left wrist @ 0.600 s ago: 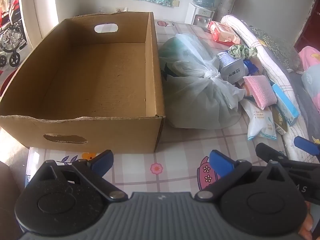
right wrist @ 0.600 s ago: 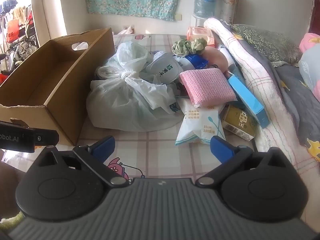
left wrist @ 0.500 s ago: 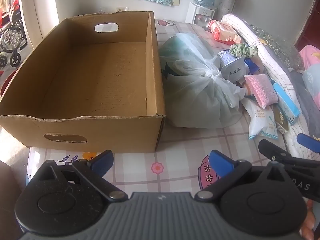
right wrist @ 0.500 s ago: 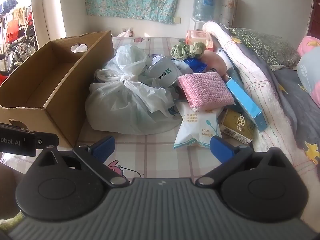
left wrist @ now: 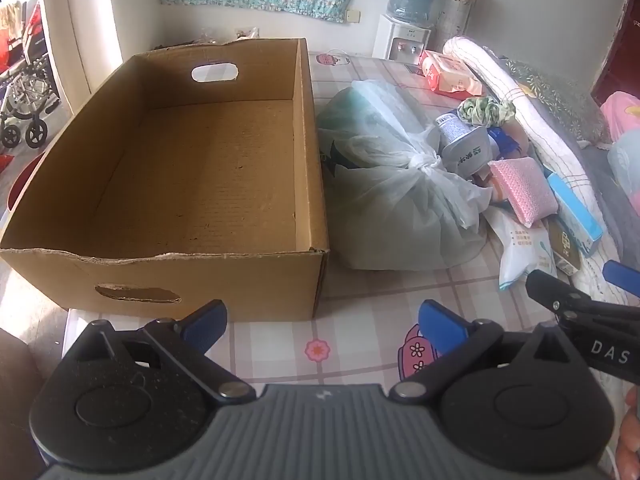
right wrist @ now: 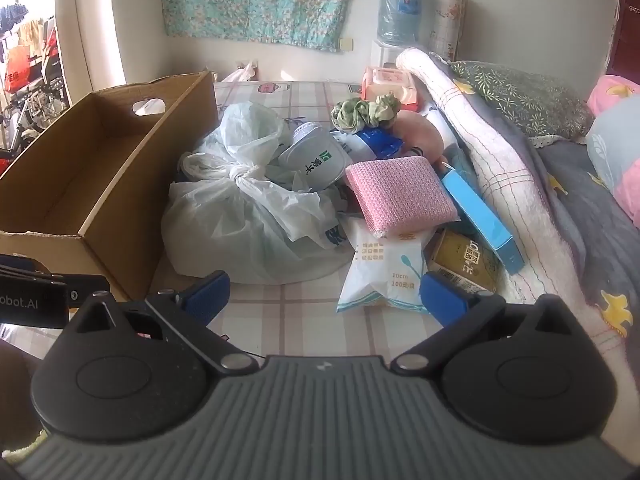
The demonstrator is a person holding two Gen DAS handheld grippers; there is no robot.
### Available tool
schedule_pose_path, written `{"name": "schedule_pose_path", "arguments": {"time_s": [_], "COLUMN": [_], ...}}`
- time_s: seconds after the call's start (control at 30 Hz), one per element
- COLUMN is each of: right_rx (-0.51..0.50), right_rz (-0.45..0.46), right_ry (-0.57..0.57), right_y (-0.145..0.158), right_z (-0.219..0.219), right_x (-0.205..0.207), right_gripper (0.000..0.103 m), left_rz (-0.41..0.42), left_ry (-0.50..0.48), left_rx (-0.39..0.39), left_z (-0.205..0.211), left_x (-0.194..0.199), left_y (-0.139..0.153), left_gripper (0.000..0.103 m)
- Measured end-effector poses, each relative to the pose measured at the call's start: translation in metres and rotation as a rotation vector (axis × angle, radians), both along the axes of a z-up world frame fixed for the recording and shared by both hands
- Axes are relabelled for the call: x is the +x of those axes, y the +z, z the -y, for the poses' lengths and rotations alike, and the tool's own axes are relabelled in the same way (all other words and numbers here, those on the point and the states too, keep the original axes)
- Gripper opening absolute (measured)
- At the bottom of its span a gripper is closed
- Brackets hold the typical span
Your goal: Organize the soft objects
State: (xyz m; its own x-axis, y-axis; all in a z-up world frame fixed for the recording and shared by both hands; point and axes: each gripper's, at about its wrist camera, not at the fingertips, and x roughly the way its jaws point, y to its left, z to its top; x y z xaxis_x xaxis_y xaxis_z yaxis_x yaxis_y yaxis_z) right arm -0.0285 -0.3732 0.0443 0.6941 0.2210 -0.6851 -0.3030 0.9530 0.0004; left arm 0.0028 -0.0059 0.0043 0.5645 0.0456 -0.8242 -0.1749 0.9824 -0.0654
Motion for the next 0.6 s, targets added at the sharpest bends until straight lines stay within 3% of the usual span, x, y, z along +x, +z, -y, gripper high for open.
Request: {"name": "schedule_pose_path", "arguments": {"time_s": [0.6], "right_rx": [0.029], "right_rz": [-0.022], "right_ry": [0.007], "right_y": [0.0016], "right_z": [-0.0004], "right_x": [0.0036], "right_gripper": [0.102], "left_rz": [-0.001], "left_ry": [0.002], "left_rx": [0.003], "left_z": [0.0015], "left_x": [0.0006], "left_y": [0.0003], "left_gripper": [0.102]}}
